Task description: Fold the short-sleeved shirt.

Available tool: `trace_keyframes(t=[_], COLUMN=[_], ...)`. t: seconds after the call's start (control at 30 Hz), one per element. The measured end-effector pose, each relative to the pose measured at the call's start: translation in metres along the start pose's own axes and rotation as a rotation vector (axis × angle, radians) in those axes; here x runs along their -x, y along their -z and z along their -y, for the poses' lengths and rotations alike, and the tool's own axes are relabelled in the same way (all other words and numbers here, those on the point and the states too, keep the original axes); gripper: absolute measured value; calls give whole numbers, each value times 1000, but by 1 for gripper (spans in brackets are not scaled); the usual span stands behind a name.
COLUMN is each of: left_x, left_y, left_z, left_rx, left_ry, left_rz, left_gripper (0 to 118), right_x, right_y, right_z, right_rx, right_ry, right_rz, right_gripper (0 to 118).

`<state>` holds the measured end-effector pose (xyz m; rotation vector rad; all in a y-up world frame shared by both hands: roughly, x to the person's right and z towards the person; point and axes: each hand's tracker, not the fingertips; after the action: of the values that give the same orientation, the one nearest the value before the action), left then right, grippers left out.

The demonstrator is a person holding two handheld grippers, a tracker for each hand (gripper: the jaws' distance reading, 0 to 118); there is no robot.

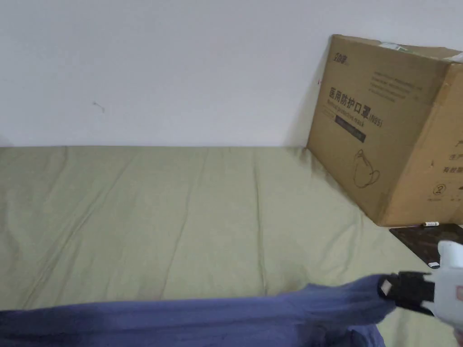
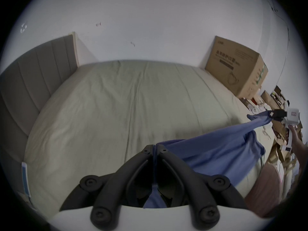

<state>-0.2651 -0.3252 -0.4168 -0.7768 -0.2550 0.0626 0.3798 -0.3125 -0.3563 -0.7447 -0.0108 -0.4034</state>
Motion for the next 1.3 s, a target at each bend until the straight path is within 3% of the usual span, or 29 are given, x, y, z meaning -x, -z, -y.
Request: trace_keyframes(t=[0.2, 0.23, 0.27, 0.3, 0.33, 0.37, 0.4, 0.43, 0.6, 0.67, 0.77, 0.8, 0.83, 0.87, 0.9, 0.93, 0.97, 1.0, 1.1, 1.17, 1.23, 1.3], left_x=[8, 7, 5, 2, 0, -1, -2, -3, -36, -58, -96, -109, -122, -135, -144, -153, -155, -153, -128, -84, -31, 23], left_y=[-11, -10, -9, -9, -11, -13, -16, -24, -83, -108, -136, -143, -149, -151, -147, -151, -152, -154, -144, -129, -98, -56], left_z=[84, 93, 100, 103, 103, 101, 99, 94, 58, 50, 51, 53, 54, 54, 50, 52, 51, 49, 42, 29, 19, 30], left_rx=[180, 182, 180, 181, 177, 170, 165, 144, -129, -369, -696, -772, -831, -829, -821, -819, -807, -768, -663, -490, -183, 79], left_ry=[-77, -82, -70, -54, -21, -5, -5, -8, -54, -62, -39, -35, -22, 8, 36, 67, 45, 45, 31, -24, -159, -413], left_rz=[53, 62, 52, 33, -13, -45, -50, -46, 19, -10, -63, -86, -104, -147, -192, -247, -177, -92, -105, -1, 207, 459], left_gripper=[3, 7, 18, 40, 65, 96, 118, 116, 114, 114, 108, 101, 80, 44, 0, 0, 0, 0, 0, 0, 0, 0], right_x=[-46, -50, -55, -55, -53, -49, -55, -50, 5, 45, 95, 110, 121, 131, 136, 139, 141, 143, 139, 133, 126, 123], right_y=[-11, -4, 4, 7, 9, 2, 2, -5, -52, -78, -101, -106, -109, -109, -108, -110, -111, -111, -106, -109, -109, -107], right_z=[102, 112, 115, 116, 115, 107, 100, 93, 59, 63, 74, 80, 83, 84, 82, 83, 80, 78, 76, 75, 76, 77], right_rx=[201, 215, 216, 205, 198, 157, 110, 75, -153, -381, -685, -756, -815, -844, -833, -790, -730, -700, -659, -596, -545, -480], right_ry=[125, 141, 135, 125, 119, 133, 132, 123, 22, -60, -160, -186, -214, -226, -229, -212, -184, -172, -180, -168, -139, -130], right_rz=[80, 92, 96, 109, 119, 139, 147, 151, 36, 47, -26, -19, 9, 40, 47, 27, -71, -85, -21, -23, -36, -58], right_gripper=[1, 1, 2, 12, 31, 62, 96, 105, 106, 105, 103, 99, 84, 50, 0, 0, 0, 0, 0, 0, 0, 0])
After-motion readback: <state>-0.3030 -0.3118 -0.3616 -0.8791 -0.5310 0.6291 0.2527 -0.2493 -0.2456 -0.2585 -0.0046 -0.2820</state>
